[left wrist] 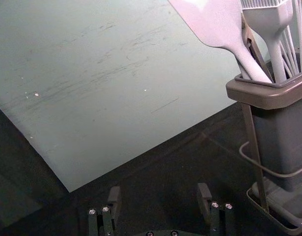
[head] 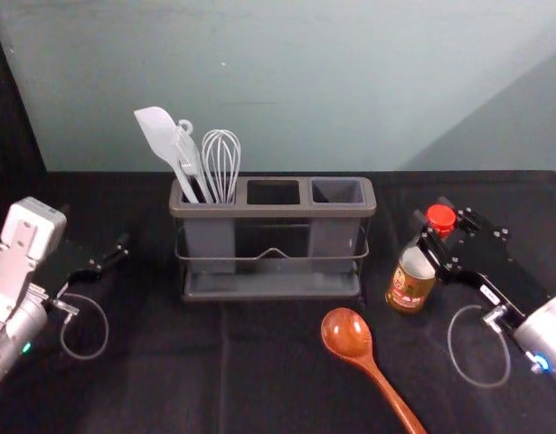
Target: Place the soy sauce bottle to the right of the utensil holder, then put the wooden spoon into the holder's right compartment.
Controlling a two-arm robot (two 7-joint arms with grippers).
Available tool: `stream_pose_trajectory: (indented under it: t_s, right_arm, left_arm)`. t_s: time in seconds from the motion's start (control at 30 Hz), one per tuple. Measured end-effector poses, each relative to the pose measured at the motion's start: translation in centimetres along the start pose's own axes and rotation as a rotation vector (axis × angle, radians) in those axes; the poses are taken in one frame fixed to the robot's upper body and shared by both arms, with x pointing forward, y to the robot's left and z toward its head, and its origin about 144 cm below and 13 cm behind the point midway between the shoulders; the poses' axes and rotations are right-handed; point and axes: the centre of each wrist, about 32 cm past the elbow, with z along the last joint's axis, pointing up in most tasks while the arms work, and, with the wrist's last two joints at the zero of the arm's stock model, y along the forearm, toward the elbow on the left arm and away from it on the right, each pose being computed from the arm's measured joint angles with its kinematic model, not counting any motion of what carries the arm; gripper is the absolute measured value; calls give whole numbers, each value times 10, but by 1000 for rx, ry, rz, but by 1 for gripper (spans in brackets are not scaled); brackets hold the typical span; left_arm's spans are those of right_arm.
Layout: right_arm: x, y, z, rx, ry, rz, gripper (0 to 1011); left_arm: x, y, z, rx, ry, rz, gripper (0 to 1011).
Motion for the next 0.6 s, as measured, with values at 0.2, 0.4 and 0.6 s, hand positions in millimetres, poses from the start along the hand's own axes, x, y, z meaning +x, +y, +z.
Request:
stream_pose_trajectory:
  t_s: [0.2,0.4,0.6]
  right_arm:
    - [4,11,-7,-13,-4,-2,380]
    - [8,21,-11,-21,-9,-3,380]
    - [12,27,-12,-24,-16,-2,380]
  left_arm:
    - [0,0,0,0,0,0,1011]
    - [0,0,0,0,0,0,1011]
    - [0,0,0,0,0,0,1012]
